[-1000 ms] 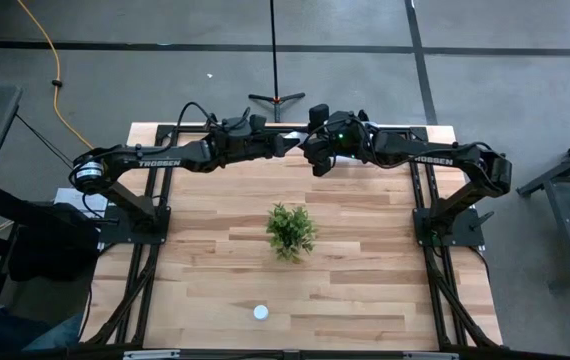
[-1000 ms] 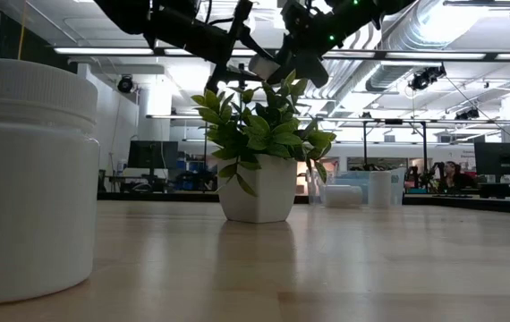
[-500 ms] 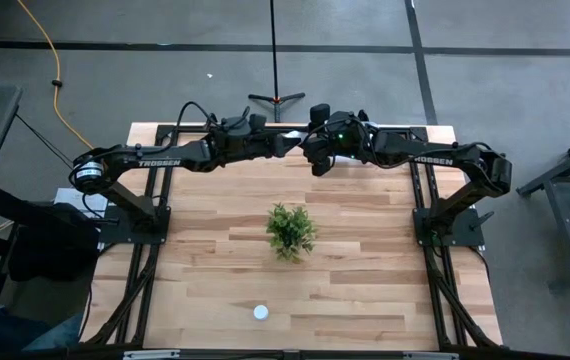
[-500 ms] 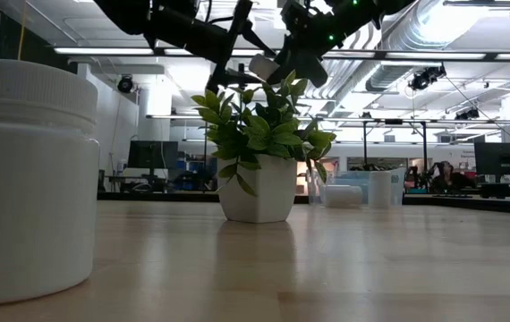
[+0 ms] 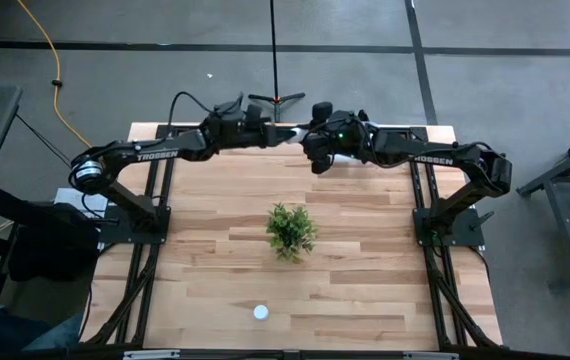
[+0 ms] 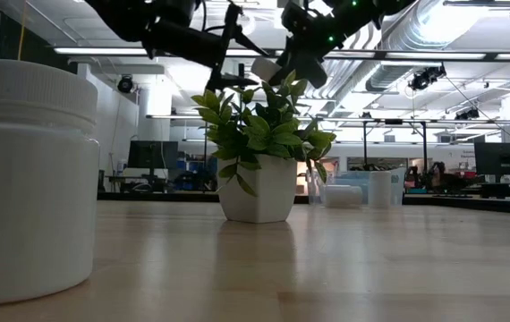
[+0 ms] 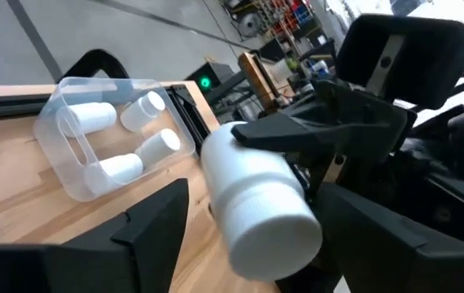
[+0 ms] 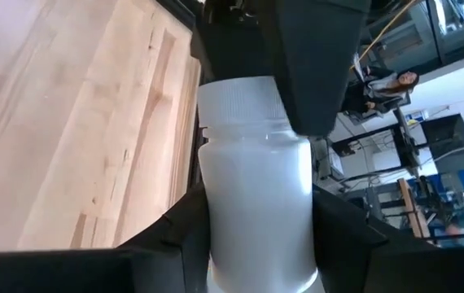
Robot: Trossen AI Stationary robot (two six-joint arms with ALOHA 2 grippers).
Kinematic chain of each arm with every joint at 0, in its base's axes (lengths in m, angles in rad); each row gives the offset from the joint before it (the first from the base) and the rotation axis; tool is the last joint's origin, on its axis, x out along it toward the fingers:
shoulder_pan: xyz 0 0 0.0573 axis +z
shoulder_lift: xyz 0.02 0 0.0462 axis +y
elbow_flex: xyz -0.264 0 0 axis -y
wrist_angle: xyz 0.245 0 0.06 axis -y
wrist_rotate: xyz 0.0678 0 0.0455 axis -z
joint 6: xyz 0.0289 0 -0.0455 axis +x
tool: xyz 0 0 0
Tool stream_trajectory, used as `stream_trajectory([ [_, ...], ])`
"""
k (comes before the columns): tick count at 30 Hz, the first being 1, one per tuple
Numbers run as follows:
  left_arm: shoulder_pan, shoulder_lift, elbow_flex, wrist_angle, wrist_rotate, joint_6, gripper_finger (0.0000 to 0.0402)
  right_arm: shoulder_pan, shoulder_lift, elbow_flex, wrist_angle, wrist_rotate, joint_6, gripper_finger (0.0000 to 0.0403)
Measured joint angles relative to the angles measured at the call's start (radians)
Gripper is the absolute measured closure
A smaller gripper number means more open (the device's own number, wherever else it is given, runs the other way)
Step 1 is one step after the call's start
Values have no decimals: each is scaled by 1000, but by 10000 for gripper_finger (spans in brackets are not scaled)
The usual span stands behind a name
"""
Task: Pick and place pill bottles into a basket
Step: Put the left white pill bottle into the transparent bin
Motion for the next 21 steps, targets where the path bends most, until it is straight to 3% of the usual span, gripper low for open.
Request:
stream_trajectory([
  [6,70,-25,0,-10,121,39,111,-39,-1,0,-1,-22,105,244],
  [10,89,-42,0,-26,151,98,123,-96,-2,0,-1,-101,203,244],
  [21,86,-100,0,-159,113,300,179,-256,-3,0,-7,-344,397,245],
])
